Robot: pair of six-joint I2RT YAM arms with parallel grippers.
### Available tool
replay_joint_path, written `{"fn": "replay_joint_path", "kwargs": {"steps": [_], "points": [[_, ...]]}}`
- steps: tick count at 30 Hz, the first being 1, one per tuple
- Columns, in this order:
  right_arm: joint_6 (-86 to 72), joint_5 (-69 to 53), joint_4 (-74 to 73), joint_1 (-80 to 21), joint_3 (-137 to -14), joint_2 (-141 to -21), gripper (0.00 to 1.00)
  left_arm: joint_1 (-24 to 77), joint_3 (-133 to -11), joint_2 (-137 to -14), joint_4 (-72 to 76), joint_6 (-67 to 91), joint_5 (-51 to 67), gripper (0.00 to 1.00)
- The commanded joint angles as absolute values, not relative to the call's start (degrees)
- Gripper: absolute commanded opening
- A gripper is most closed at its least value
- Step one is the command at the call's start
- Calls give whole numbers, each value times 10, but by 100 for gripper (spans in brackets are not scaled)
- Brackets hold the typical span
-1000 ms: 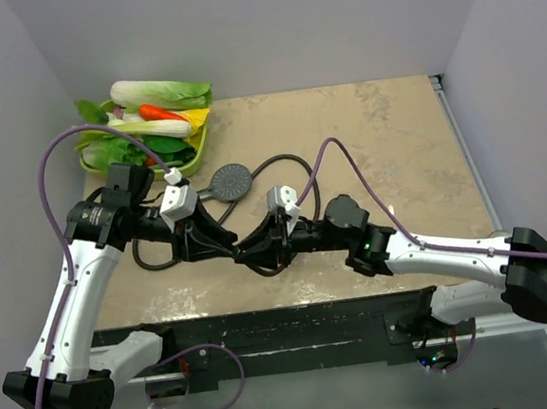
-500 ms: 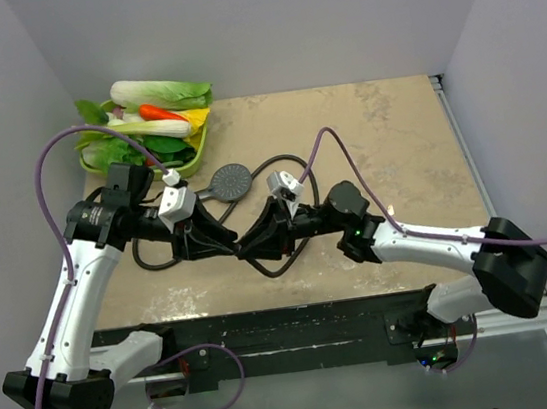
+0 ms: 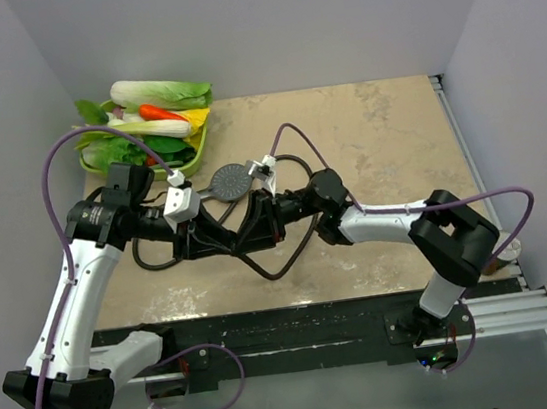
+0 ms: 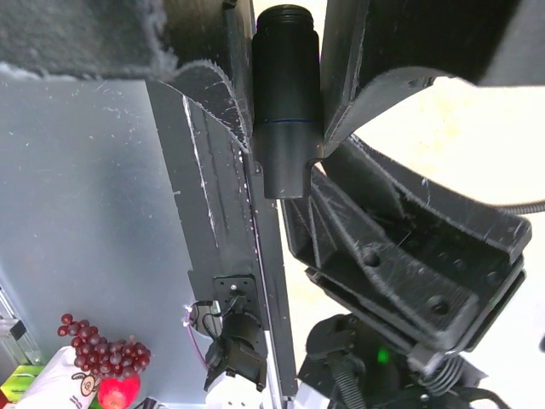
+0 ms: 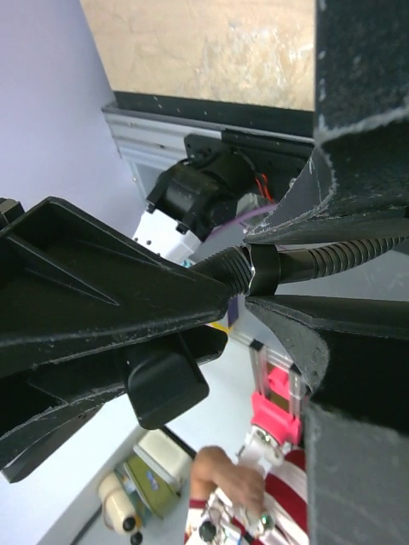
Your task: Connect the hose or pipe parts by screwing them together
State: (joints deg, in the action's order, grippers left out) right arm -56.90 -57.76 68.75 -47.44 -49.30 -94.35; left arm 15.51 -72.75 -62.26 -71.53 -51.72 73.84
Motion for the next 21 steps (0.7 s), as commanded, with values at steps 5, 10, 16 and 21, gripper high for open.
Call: {"fn": "replay_joint_path", "kwargs": {"steps": [5,10,16,21], "points": [[-649,-568,1045,-465,-580,-947,0,167,-731,-627,-754,-515,774,0],[-621,-570,1045,-466,-567,-925,0,167,-741,-634,-753,-503,809,0],[-590,-577,1044,-466,-528,-870,0,166,-756,-650,-753,-497,852,0],[-468,-599,869,-469,-498,-815,0,166,-775,-674,-753,-479,898,0]]}}
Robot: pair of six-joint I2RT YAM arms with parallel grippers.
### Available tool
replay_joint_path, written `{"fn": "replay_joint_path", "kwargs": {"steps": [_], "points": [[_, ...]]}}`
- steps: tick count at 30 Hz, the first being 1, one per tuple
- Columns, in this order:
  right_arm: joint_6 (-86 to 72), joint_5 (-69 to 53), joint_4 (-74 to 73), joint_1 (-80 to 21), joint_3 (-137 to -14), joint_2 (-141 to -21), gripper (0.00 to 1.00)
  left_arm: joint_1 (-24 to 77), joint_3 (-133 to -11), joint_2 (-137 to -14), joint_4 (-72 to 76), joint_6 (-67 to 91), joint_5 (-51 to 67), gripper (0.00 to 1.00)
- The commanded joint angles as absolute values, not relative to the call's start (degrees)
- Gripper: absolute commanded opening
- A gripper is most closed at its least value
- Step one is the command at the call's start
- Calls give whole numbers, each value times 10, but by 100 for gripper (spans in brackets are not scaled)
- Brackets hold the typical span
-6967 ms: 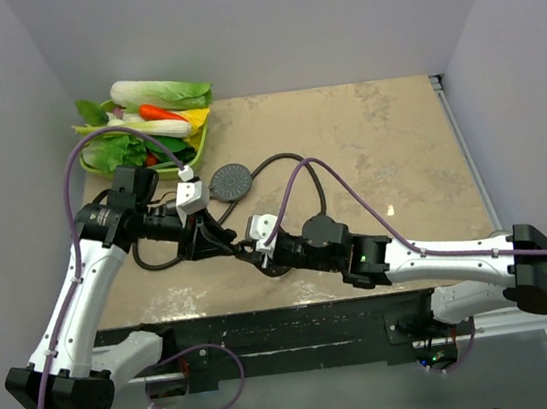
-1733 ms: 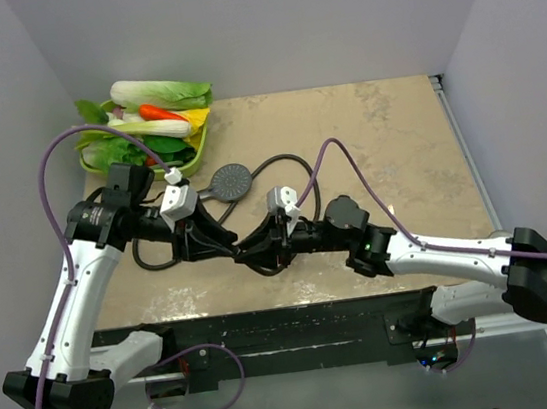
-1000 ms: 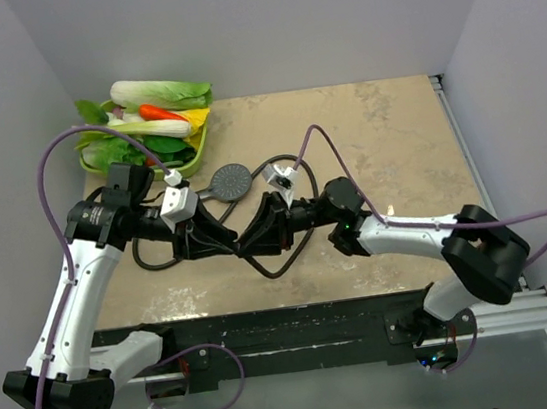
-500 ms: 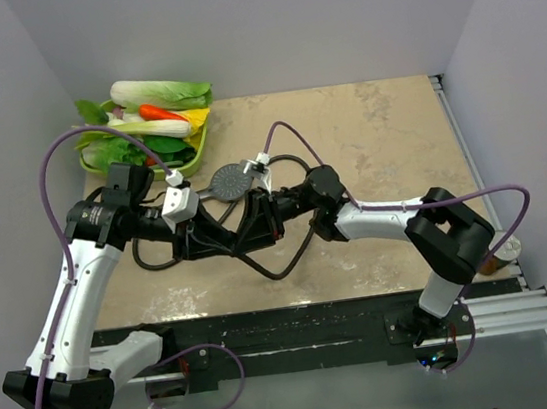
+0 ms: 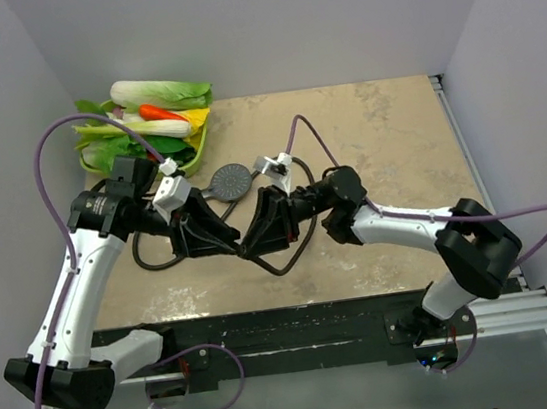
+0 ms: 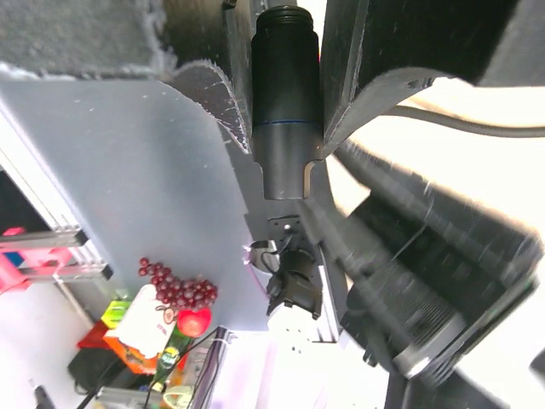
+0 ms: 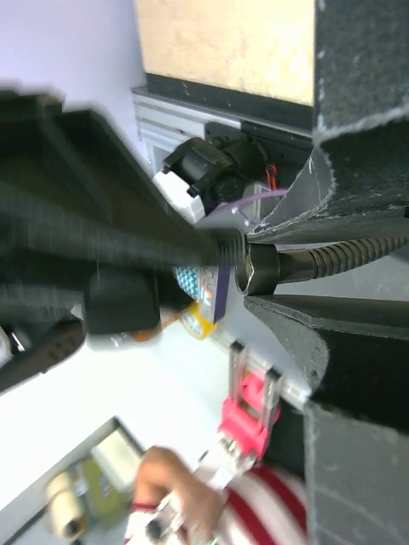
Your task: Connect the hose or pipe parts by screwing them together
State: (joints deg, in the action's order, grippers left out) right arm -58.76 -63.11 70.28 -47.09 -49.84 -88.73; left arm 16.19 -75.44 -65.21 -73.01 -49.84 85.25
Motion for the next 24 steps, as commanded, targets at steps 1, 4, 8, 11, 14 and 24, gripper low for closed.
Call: {"fn": "replay_joint_path", "kwargs": {"steps": [1,4,8,11,14,24], "points": [[-410,-589,787,-471,-493,-763,0,167,-778,-675,-753,-476,900,0],[-41,-470,278,-511,-547,-685,0,166,-786,-673,-751,-464,897,0],[119,-308,82,-558,-605,-656,0,164,-801,-671,-730,-422,869,0],[158,-201,44,-598,-596,-647,0,158,-800,-656,-631,-325,846,0],[187,-113,2,-639,-592,-643,0,150,-773,-611,-430,-139,768,0],[201,111,37,-758,-519,-638,0,147,-759,-613,-374,-4,669,0]]}}
